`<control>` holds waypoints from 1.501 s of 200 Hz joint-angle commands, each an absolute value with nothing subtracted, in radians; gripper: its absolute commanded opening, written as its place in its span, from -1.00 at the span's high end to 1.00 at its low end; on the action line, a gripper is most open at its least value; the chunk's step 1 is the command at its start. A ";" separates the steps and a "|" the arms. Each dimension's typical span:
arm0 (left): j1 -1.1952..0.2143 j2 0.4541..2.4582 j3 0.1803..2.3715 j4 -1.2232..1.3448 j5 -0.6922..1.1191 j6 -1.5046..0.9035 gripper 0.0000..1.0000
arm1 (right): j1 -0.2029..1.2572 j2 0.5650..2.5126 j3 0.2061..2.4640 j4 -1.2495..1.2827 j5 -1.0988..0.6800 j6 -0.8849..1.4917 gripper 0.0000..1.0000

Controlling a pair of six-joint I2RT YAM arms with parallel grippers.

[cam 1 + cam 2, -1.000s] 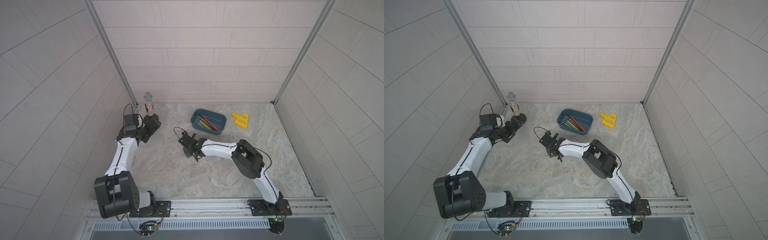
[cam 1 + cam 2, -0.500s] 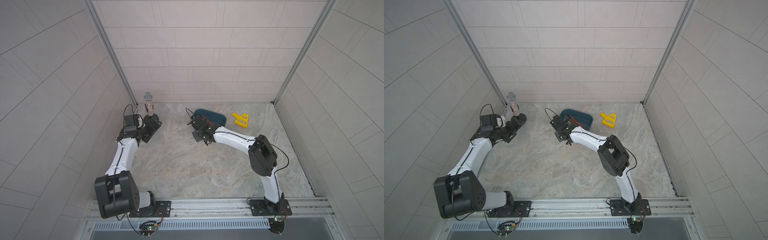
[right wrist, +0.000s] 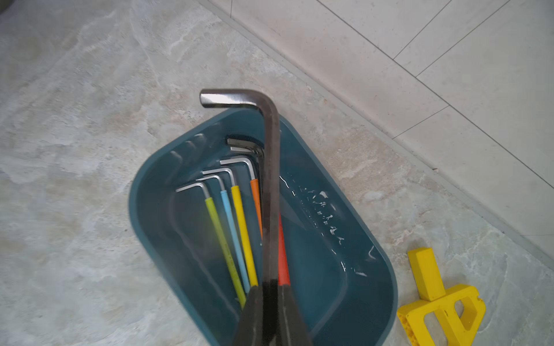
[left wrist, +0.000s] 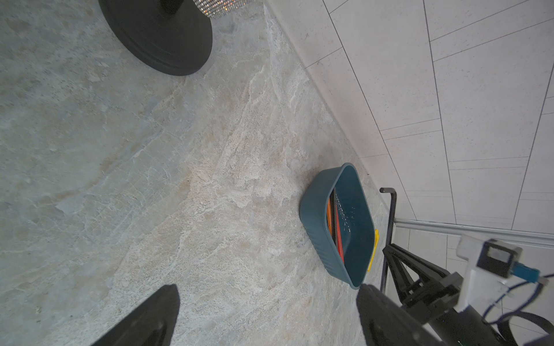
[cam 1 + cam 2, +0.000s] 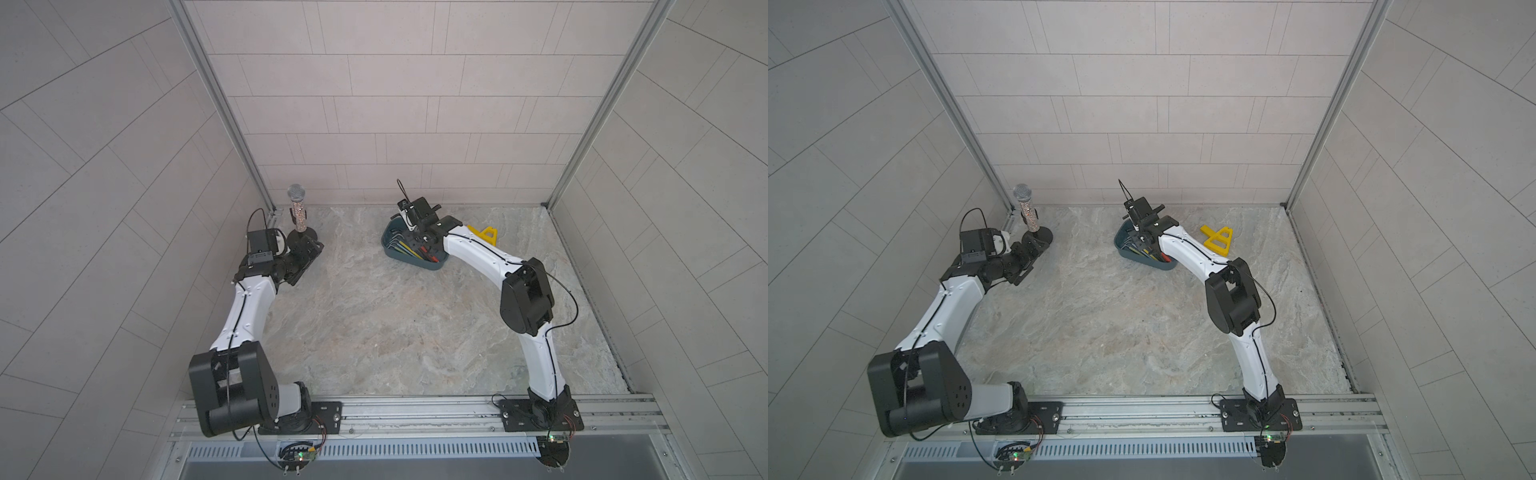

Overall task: Put the hex key on the desktop into the storage box
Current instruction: Place the Allen key in the storage box, then reset both arms

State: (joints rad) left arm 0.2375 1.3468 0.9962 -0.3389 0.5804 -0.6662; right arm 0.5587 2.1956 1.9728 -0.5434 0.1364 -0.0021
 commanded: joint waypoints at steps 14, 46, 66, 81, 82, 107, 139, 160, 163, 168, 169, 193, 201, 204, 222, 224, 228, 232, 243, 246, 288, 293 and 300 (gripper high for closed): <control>0.244 1.353 0.976 -0.302 0.592 -0.683 -1.00 | 0.527 2.323 2.057 -0.575 0.073 -0.066 1.00; 0.242 1.358 0.973 -0.295 0.583 -0.683 -1.00 | 0.505 2.362 2.082 -0.559 0.068 -0.063 1.00; 0.242 1.364 0.973 -0.291 0.573 -0.683 -1.00 | 0.496 2.364 2.080 -0.554 0.075 -0.066 0.54; 0.243 1.367 0.972 -0.295 0.551 -0.680 -1.00 | 0.491 2.356 2.072 -0.554 0.083 -0.063 0.05; 0.243 1.367 0.972 -0.296 0.549 -0.679 -1.00 | 0.491 2.355 2.070 -0.554 0.083 -0.063 0.03; 0.242 1.348 0.964 -0.294 0.451 -0.657 -1.00 | 0.487 2.299 2.035 -0.554 0.104 -0.063 -0.32; 0.241 1.268 0.916 -0.229 0.209 -0.589 -1.00 | 0.476 2.119 1.926 -0.514 0.152 -0.024 -0.78; 0.232 1.183 0.824 -0.107 0.043 -0.569 -1.00 | 0.451 1.939 1.756 -0.416 0.162 0.037 -1.00; 0.227 1.171 0.812 -0.090 0.015 -0.569 -1.00 | 0.447 1.912 1.728 -0.401 0.164 0.045 -1.00; 0.215 1.154 0.792 -0.064 -0.040 -0.564 -1.00 | 0.440 1.868 1.685 -0.374 0.168 0.056 -1.00; 0.211 1.151 0.787 -0.059 -0.054 -0.561 -1.00 | 0.439 1.859 1.677 -0.372 0.168 0.058 -1.00; 0.096 1.137 0.718 0.072 -0.338 -0.391 -1.00 | 0.406 1.673 1.506 -0.340 0.180 0.106 -1.00; 0.069 1.139 0.687 0.120 -0.401 -0.324 -1.00 | 0.399 1.619 1.448 -0.333 0.194 0.108 -1.00; 0.060 1.141 0.673 0.141 -0.420 -0.307 -1.00 | 0.395 1.599 1.424 -0.332 0.205 0.107 -1.00; 0.045 1.132 0.587 0.242 -0.487 -0.261 -1.00 | 0.375 1.482 1.281 -0.320 0.276 0.109 -1.00; 0.044 1.131 0.577 0.256 -0.492 -0.258 -1.00 | 0.371 1.470 1.264 -0.317 0.281 0.113 -1.00; 0.044 1.135 0.556 0.282 -0.498 -0.256 -1.00 | 0.361 1.442 1.233 -0.314 0.283 0.122 -1.00; 0.044 1.142 0.537 0.307 -0.508 -0.255 -1.00 | 0.351 1.417 1.199 -0.310 0.282 0.131 -1.00; 0.044 1.169 0.487 0.372 -0.539 -0.261 -1.00 | 0.326 1.342 1.108 -0.301 0.295 0.148 -1.00; 0.043 1.177 0.475 0.390 -0.546 -0.267 -1.00 | 0.321 1.321 1.083 -0.296 0.304 0.150 -1.00; 0.014 1.271 0.320 0.676 -0.536 -0.225 -1.00 | 0.255 1.069 0.792 -0.121 0.493 0.149 -1.00; 0.011 1.272 0.309 0.697 -0.531 -0.224 -1.00 | 0.245 1.062 0.779 -0.121 0.536 0.165 -1.00; 0.008 1.270 0.299 0.723 -0.514 -0.228 -1.00 | 0.227 1.060 0.757 -0.112 0.576 0.176 -1.00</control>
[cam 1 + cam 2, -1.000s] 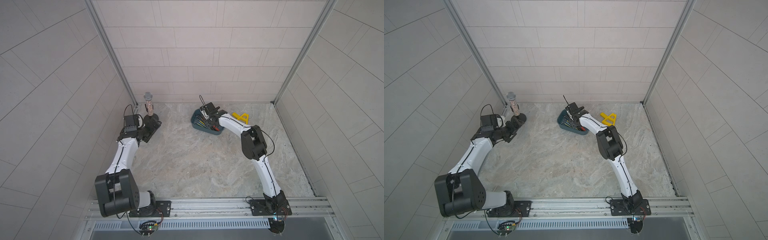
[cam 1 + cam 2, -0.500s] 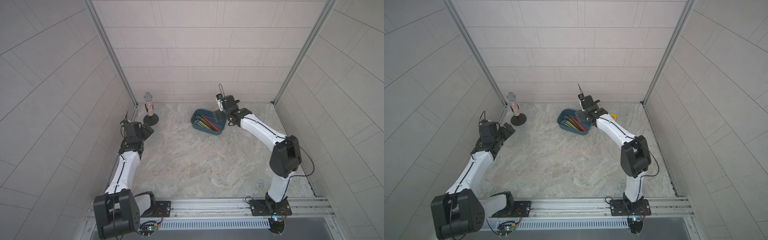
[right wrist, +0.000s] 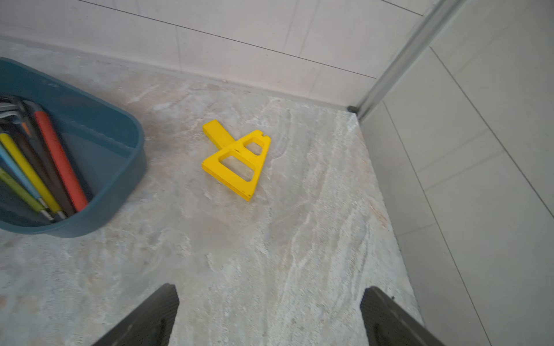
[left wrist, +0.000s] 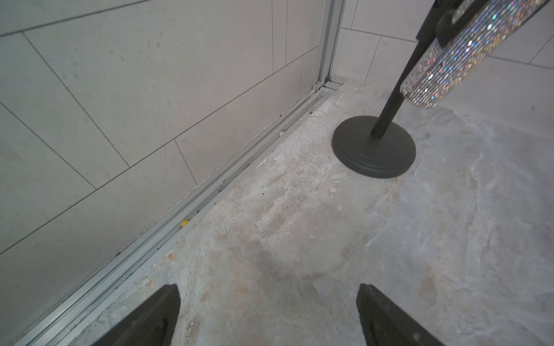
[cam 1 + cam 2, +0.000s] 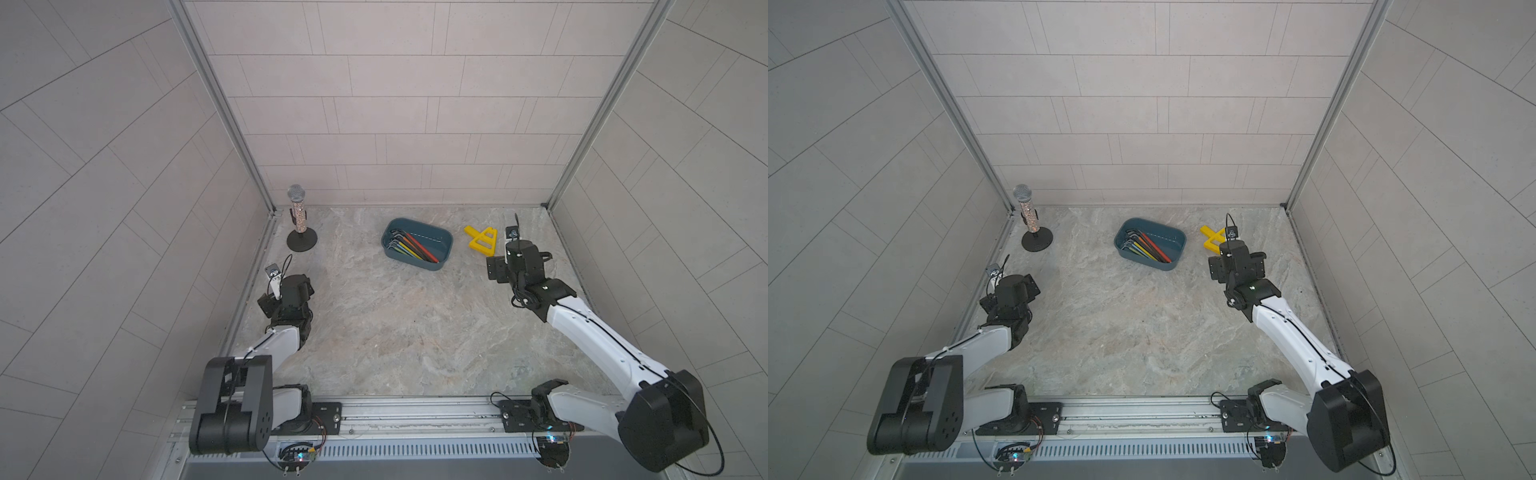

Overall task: Put the hex key on the desktop into the storage box
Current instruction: Reset both arms

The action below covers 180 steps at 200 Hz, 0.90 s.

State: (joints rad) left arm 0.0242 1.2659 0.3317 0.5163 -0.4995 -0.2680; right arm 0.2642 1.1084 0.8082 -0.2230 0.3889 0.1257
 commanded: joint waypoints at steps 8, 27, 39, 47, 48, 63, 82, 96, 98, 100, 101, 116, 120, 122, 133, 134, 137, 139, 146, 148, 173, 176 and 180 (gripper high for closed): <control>0.007 1.281 0.269 0.763 -0.492 -0.226 -1.00 | 0.204 1.062 0.724 -0.081 0.580 0.163 -1.00; 0.006 1.374 0.236 0.926 -0.468 -0.221 -1.00 | 0.189 1.080 0.615 0.083 0.577 0.084 -1.00; 0.005 1.427 0.245 0.994 -0.431 -0.189 -1.00 | 0.189 1.108 0.504 0.292 0.565 0.042 -1.00; 0.005 1.435 0.265 0.969 -0.414 -0.178 -1.00 | 0.189 1.139 0.436 0.450 0.547 0.019 -1.00; 0.004 1.435 0.268 0.964 -0.413 -0.177 -1.00 | 0.189 1.144 0.426 0.474 0.545 0.016 -1.00; 0.002 1.409 0.309 0.853 -0.394 -0.176 -1.00 | 0.189 1.236 0.350 0.710 0.530 -0.005 -1.00; 0.001 1.422 0.321 0.849 -0.361 -0.159 -1.00 | 0.189 1.363 0.339 0.846 0.530 -0.022 -1.00; -0.001 1.483 0.321 0.898 -0.268 -0.116 -1.00 | 0.190 1.457 0.337 0.950 0.543 -0.026 -1.00; -0.001 1.502 0.317 0.921 -0.261 -0.113 -1.00 | 0.189 1.467 0.336 0.961 0.538 -0.020 -1.00; 0.000 1.523 0.313 0.966 -0.256 -0.109 -1.00 | 0.188 1.477 0.334 0.976 0.531 -0.021 -1.00; 0.000 1.532 0.311 0.986 -0.254 -0.107 -1.00 | 0.188 1.483 0.333 0.986 0.526 -0.022 -1.00; -0.003 1.563 0.299 1.095 -0.265 -0.101 -1.00 | 0.186 1.550 0.314 1.108 0.506 -0.042 -1.00; -0.003 1.535 0.299 1.043 -0.272 -0.111 -1.00 | 0.186 1.545 0.313 1.101 0.506 -0.037 -1.00; -0.003 1.523 0.299 1.019 -0.277 -0.117 -1.00 | 0.186 1.538 0.313 1.084 0.505 -0.032 -1.00; -0.002 1.485 0.316 0.907 -0.281 -0.124 -1.00 | 0.167 1.506 0.305 1.039 0.474 -0.007 -1.00; -0.003 1.488 0.317 0.911 -0.282 -0.124 -1.00 | 0.163 1.505 0.304 1.039 0.468 -0.006 -1.00; -0.002 1.501 0.315 0.932 -0.282 -0.124 -1.00 | 0.153 1.503 0.298 1.045 0.444 0.001 -1.00; -0.002 1.511 0.315 0.948 -0.281 -0.121 -1.00 | 0.144 1.505 0.293 1.051 0.428 0.008 -1.00; -0.003 1.539 0.315 0.992 -0.271 -0.110 -1.00 | 0.107 1.520 0.275 1.070 0.358 0.036 -1.00; -0.003 1.546 0.317 1.001 -0.263 -0.105 -1.00 | 0.099 1.529 0.271 1.072 0.340 0.045 -1.00; -0.003 1.545 0.377 0.886 -0.200 -0.083 -1.00 | 0.052 1.554 0.273 1.113 0.280 0.081 -1.00; -0.003 1.543 0.383 0.870 -0.200 -0.084 -1.00 | 0.051 1.541 0.279 1.073 0.280 0.083 -1.00; -0.003 1.540 0.390 0.853 -0.196 -0.084 -1.00 | 0.052 1.527 0.288 1.036 0.280 0.086 -1.00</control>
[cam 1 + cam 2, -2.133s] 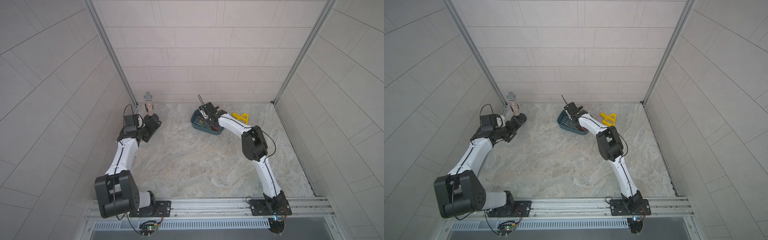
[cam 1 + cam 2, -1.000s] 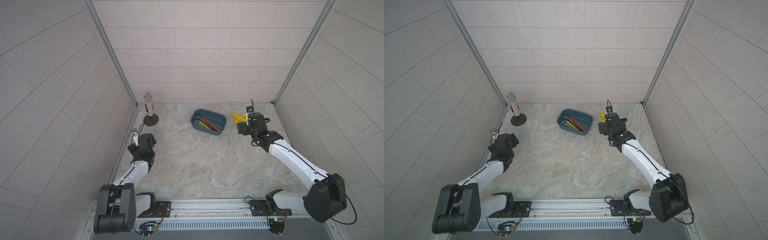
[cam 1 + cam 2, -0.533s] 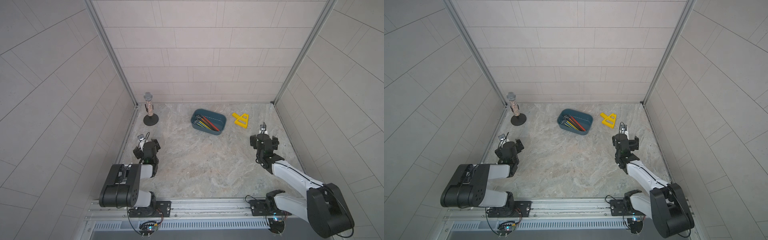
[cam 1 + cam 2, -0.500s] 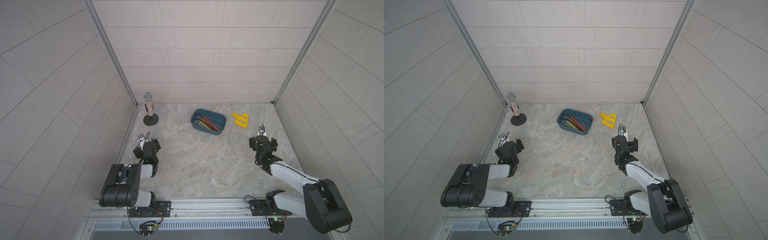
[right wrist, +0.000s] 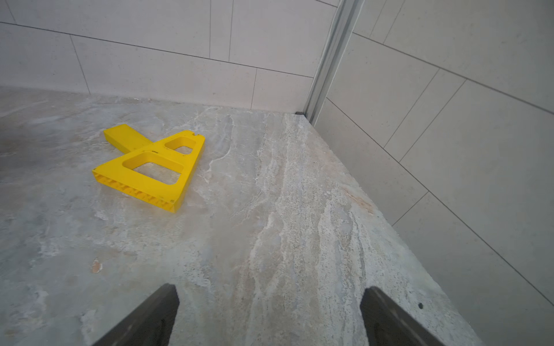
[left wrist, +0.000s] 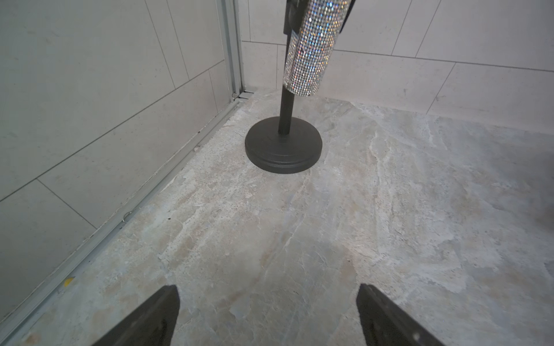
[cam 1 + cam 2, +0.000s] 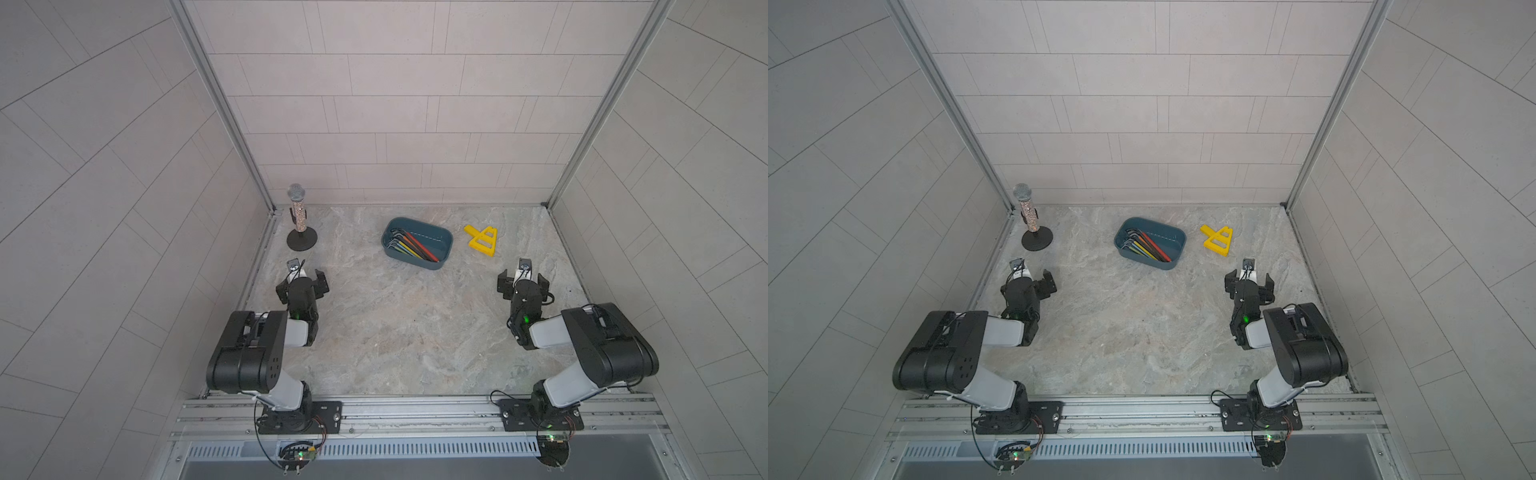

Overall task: Put the hex key on the desktop into the storage box
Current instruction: Reset both arms

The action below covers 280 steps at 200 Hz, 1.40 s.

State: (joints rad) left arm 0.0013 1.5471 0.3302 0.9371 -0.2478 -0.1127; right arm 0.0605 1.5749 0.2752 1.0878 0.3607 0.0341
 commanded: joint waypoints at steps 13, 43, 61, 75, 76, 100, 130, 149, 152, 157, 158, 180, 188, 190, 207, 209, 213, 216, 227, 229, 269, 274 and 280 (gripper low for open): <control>-0.002 1.537 0.389 0.851 -0.194 -0.084 -1.00 | 0.051 1.563 0.302 1.070 0.289 0.087 -1.00; -0.003 1.535 0.384 0.858 -0.189 -0.083 -1.00 | 0.049 1.545 0.363 0.922 0.321 0.104 -1.00; -0.003 1.535 0.375 0.876 -0.185 -0.083 -1.00 | 0.049 1.580 0.339 1.023 0.330 0.094 -1.00; -0.003 1.543 0.369 0.902 -0.185 -0.082 -1.00 | 0.049 1.563 0.345 0.981 0.337 0.108 -1.00; -0.004 1.543 0.369 0.905 -0.185 -0.082 -1.00 | 0.049 1.564 0.346 0.982 0.338 0.109 -1.00; -0.003 1.550 0.365 0.922 -0.184 -0.080 -1.00 | 0.048 1.566 0.348 0.985 0.342 0.108 -1.00; -0.003 1.552 0.365 0.921 -0.184 -0.079 -1.00 | 0.049 1.569 0.350 0.991 0.344 0.103 -1.00; -0.003 1.552 0.367 0.921 -0.183 -0.078 -1.00 | 0.049 1.569 0.348 0.991 0.344 0.104 -1.00; -0.002 1.552 0.367 0.920 -0.181 -0.079 -1.00 | 0.049 1.569 0.348 0.991 0.344 0.104 -1.00; -0.003 1.551 0.368 0.917 -0.178 -0.077 -1.00 | 0.049 1.569 0.348 0.991 0.344 0.104 -1.00; -0.003 1.552 0.369 0.916 -0.177 -0.077 -1.00 | 0.048 1.569 0.348 0.990 0.344 0.103 -1.00; -0.002 1.558 0.388 0.890 -0.131 -0.058 -1.00 | 0.049 1.570 0.350 0.991 0.344 0.104 -1.00; -0.003 1.561 0.392 0.884 -0.112 -0.050 -1.00 | 0.049 1.571 0.349 0.990 0.344 0.103 -1.00; -0.003 1.561 0.394 0.882 -0.106 -0.047 -1.00 | 0.048 1.570 0.350 0.991 0.344 0.103 -1.00; -0.003 1.564 0.409 0.858 -0.053 -0.026 -1.00 | 0.049 1.571 0.349 0.990 0.344 0.104 -1.00; -0.002 1.564 0.411 0.854 -0.051 -0.024 -1.00 | 0.049 1.571 0.350 0.990 0.344 0.104 -1.00; -0.003 1.565 0.413 0.851 -0.050 -0.023 -1.00 | 0.049 1.571 0.348 0.990 0.344 0.103 -1.00; -0.003 1.565 0.411 0.852 -0.050 -0.023 -1.00 | 0.049 1.571 0.349 0.991 0.344 0.104 -1.00; -0.002 1.564 0.412 0.852 -0.049 -0.023 -1.00 | 0.048 1.570 0.350 0.991 0.344 0.104 -1.00; -0.003 1.565 0.411 0.853 -0.050 -0.023 -1.00 | 0.049 1.570 0.350 0.990 0.344 0.103 -1.00; -0.002 1.567 0.414 0.852 -0.051 -0.023 -1.00 | 0.049 1.571 0.349 0.990 0.344 0.104 -1.00; -0.002 1.570 0.417 0.848 -0.052 -0.023 -1.00 | 0.049 1.571 0.349 0.990 0.344 0.104 -1.00; -0.002 1.574 0.419 0.847 -0.053 -0.023 -1.00 | 0.049 1.571 0.350 0.990 0.344 0.103 -1.00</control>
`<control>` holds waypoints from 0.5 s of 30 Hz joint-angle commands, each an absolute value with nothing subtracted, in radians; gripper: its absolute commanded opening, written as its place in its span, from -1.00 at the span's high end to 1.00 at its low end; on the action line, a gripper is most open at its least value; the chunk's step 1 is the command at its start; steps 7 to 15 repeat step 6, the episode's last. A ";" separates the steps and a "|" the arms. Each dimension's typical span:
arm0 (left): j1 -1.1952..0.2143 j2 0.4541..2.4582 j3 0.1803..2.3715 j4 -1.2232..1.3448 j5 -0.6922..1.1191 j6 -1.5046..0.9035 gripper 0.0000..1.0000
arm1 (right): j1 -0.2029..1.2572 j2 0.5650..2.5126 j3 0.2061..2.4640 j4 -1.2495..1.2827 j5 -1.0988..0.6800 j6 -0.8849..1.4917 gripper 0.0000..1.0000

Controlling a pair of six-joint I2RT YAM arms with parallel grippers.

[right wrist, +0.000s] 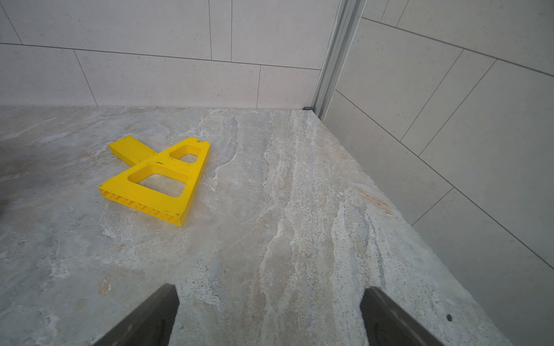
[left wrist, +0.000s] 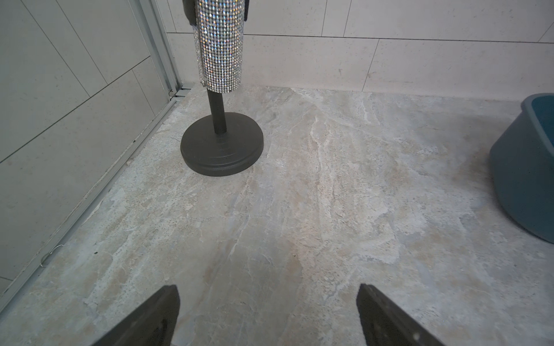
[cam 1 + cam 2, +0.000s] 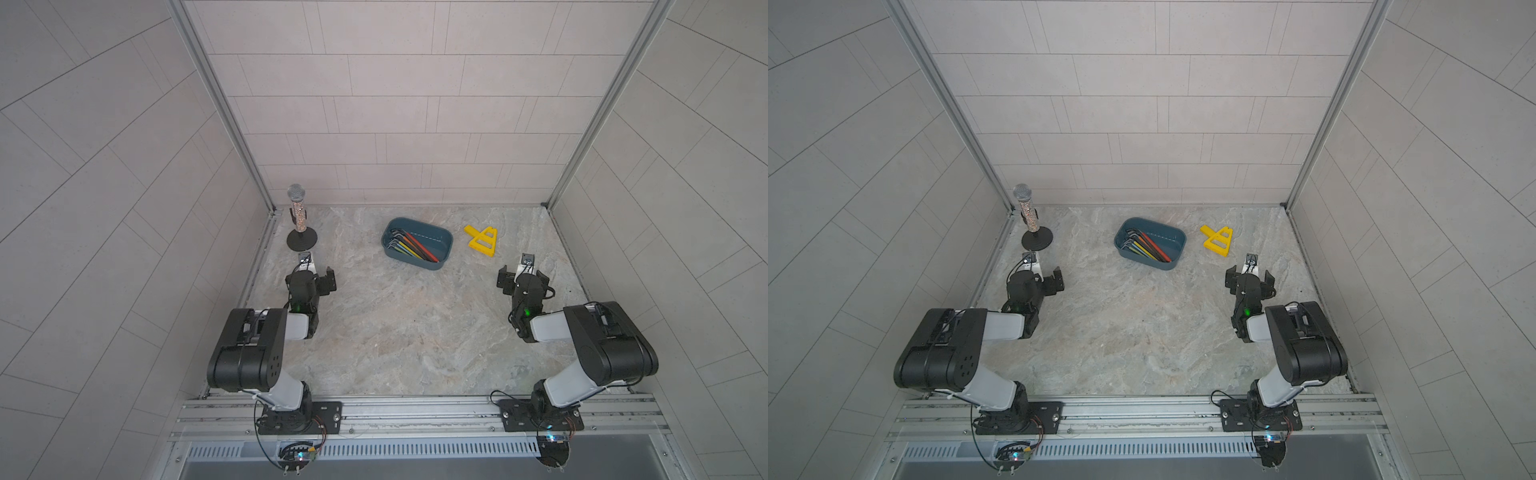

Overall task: Put the hex key on the desktop into the storage box
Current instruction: Reset both arms

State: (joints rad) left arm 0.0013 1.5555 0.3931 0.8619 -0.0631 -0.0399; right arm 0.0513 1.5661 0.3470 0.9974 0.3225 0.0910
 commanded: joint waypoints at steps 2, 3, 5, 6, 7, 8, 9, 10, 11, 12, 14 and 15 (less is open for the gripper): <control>-0.003 1.574 0.419 0.848 -0.053 -0.024 -1.00 | 0.048 1.571 0.350 0.991 0.344 0.103 -1.00; -0.003 1.572 0.418 0.846 -0.053 -0.025 -1.00 | 0.049 1.571 0.349 0.990 0.344 0.103 -1.00; -0.003 1.567 0.415 0.849 -0.053 -0.024 -1.00 | 0.049 1.571 0.350 0.991 0.344 0.104 -1.00; -0.003 1.564 0.411 0.853 -0.051 -0.025 -1.00 | 0.049 1.569 0.349 0.990 0.344 0.104 -1.00; -0.003 1.564 0.411 0.853 -0.051 -0.025 -1.00 | 0.049 1.569 0.349 0.990 0.344 0.104 -1.00; -0.003 1.564 0.411 0.853 -0.051 -0.025 -1.00 | 0.049 1.569 0.349 0.990 0.344 0.104 -1.00; -0.003 1.564 0.411 0.853 -0.051 -0.025 -1.00 | 0.049 1.569 0.349 0.990 0.344 0.104 -1.00; -0.003 1.564 0.411 0.853 -0.051 -0.025 -1.00 | 0.049 1.569 0.349 0.990 0.344 0.104 -1.00; -0.003 1.564 0.411 0.853 -0.051 -0.025 -1.00 | 0.049 1.569 0.349 0.990 0.344 0.104 -1.00; -0.003 1.564 0.411 0.853 -0.051 -0.025 -1.00 | 0.049 1.569 0.349 0.990 0.344 0.104 -1.00; -0.003 1.564 0.411 0.853 -0.051 -0.025 -1.00 | 0.049 1.569 0.349 0.990 0.344 0.104 -1.00; -0.003 1.564 0.411 0.853 -0.051 -0.025 -1.00 | 0.049 1.569 0.349 0.990 0.344 0.104 -1.00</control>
